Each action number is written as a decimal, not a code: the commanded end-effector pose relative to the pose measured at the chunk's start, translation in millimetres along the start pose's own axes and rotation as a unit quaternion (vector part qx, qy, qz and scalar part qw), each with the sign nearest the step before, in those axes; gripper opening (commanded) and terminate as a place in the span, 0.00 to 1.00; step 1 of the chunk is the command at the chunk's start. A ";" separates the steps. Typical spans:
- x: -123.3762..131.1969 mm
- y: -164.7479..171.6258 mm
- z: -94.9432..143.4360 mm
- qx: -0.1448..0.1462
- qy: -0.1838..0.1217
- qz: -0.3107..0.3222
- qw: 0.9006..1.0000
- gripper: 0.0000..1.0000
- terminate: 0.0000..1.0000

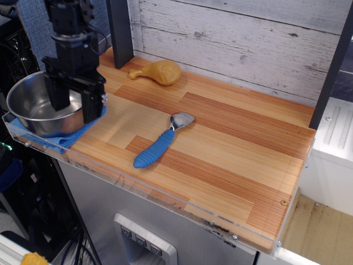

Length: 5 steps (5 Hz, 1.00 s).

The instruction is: Move the pot from left side to right side

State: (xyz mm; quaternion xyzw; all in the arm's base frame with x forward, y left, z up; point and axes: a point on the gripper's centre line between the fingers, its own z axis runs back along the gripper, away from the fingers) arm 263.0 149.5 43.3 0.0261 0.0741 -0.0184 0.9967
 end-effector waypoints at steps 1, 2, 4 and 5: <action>6.2 -1.7 -8.5 0.024 0.012 0.003 1.000 0.00 0.00; 7.0 -3.4 -2.4 0.031 0.010 0.004 0.999 0.00 0.00; -3.7 -0.4 20.3 0.020 -0.021 0.021 0.999 0.00 0.00; -20.5 6.9 54.9 0.002 -0.061 0.058 0.996 0.00 0.00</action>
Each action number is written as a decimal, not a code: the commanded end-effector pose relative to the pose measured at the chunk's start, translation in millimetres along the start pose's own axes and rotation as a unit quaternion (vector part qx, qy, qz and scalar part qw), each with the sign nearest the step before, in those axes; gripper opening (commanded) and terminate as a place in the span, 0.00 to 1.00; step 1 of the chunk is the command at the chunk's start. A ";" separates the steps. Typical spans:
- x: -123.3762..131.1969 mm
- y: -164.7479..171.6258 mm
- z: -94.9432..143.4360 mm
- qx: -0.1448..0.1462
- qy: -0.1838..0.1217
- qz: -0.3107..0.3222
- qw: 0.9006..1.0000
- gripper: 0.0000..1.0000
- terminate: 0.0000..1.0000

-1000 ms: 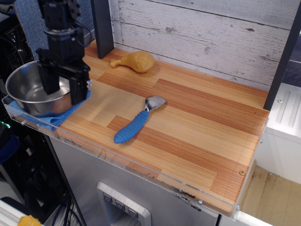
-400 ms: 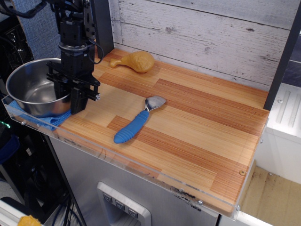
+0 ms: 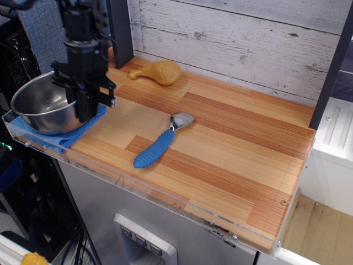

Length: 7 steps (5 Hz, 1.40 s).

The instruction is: Move the pot from left side to right side

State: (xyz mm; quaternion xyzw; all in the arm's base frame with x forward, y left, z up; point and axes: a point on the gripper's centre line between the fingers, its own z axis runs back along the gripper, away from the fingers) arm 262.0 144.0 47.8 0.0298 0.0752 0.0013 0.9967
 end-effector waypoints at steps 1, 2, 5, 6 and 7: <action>-32.7 11.3 84.1 0.001 -0.103 0.102 0.989 0.00 0.00; -27.3 -16.3 95.7 0.004 -0.126 0.103 0.987 0.00 0.00; -10.7 -167.1 95.3 -0.019 -0.119 0.038 0.992 0.00 0.00; -9.3 -218.1 83.6 -0.011 -0.090 0.033 0.995 0.00 0.00; 1.2 -269.3 60.3 0.007 -0.057 -0.014 0.998 0.00 0.00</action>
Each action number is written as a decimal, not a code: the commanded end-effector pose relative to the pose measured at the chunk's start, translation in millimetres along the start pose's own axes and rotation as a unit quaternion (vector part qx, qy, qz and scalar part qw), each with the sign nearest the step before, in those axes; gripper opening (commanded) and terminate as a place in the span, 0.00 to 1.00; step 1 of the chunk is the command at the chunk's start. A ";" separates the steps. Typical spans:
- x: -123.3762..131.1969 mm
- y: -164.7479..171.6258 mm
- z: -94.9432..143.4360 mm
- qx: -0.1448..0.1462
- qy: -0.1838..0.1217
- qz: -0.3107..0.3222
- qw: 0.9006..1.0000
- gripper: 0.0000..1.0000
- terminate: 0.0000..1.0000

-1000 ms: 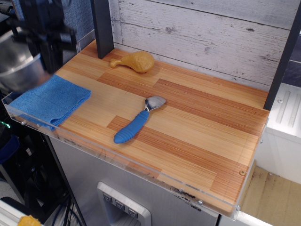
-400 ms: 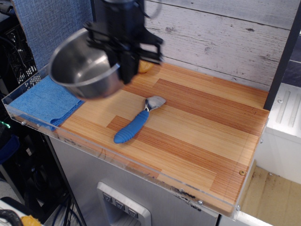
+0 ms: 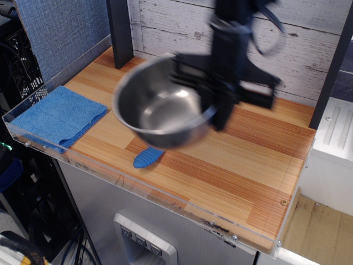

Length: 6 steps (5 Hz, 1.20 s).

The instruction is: Move the pot from left side to right side

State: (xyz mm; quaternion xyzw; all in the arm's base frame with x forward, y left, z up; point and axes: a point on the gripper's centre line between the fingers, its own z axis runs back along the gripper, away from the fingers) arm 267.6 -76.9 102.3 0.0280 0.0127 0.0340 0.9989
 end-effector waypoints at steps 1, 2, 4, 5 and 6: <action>13.7 -57.1 -36.1 0.014 0.043 -0.102 0.994 0.00 0.00; 29.2 -50.8 -58.9 0.030 0.065 -0.113 0.991 0.00 0.00; 28.3 -50.7 -58.5 0.033 0.069 -0.104 0.992 0.00 0.00; 27.9 -50.2 -58.5 0.015 0.067 -0.133 0.989 1.00 0.00; 28.9 -51.8 -58.6 0.000 0.050 -0.140 0.989 1.00 0.00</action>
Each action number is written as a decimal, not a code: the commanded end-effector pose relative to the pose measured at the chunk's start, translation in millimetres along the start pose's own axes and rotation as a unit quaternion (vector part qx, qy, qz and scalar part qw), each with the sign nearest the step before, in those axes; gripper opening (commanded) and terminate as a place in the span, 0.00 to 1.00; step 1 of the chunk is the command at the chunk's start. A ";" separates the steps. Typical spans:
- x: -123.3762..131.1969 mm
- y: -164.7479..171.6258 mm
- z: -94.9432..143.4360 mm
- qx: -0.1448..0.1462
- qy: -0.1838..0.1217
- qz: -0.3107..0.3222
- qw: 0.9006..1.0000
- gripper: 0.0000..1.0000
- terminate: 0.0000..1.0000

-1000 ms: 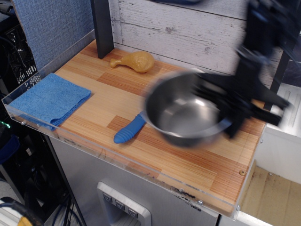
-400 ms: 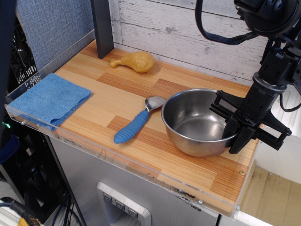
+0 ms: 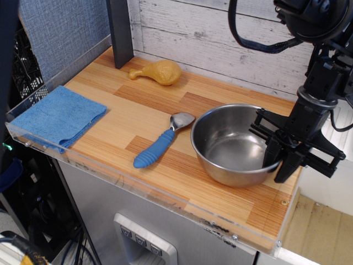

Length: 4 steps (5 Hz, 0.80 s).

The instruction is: Move the pot from left side to right side

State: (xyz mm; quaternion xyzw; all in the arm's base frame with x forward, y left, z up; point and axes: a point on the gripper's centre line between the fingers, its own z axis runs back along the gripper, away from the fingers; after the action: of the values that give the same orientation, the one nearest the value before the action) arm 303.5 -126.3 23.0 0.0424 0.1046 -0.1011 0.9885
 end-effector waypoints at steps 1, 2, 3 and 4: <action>-6.4 2.8 14.5 -0.008 -0.064 0.012 0.998 1.00 0.00; -3.3 0.8 13.9 -0.022 -0.086 0.021 0.996 1.00 0.00; 0.5 -2.7 14.2 -0.055 -0.114 0.037 0.991 1.00 0.00; 3.8 -8.1 16.2 -0.116 -0.154 0.013 0.981 1.00 0.00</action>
State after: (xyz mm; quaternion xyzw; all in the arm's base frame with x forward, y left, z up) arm 313.6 -130.6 16.0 -0.0781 -0.0045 -0.0740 0.9942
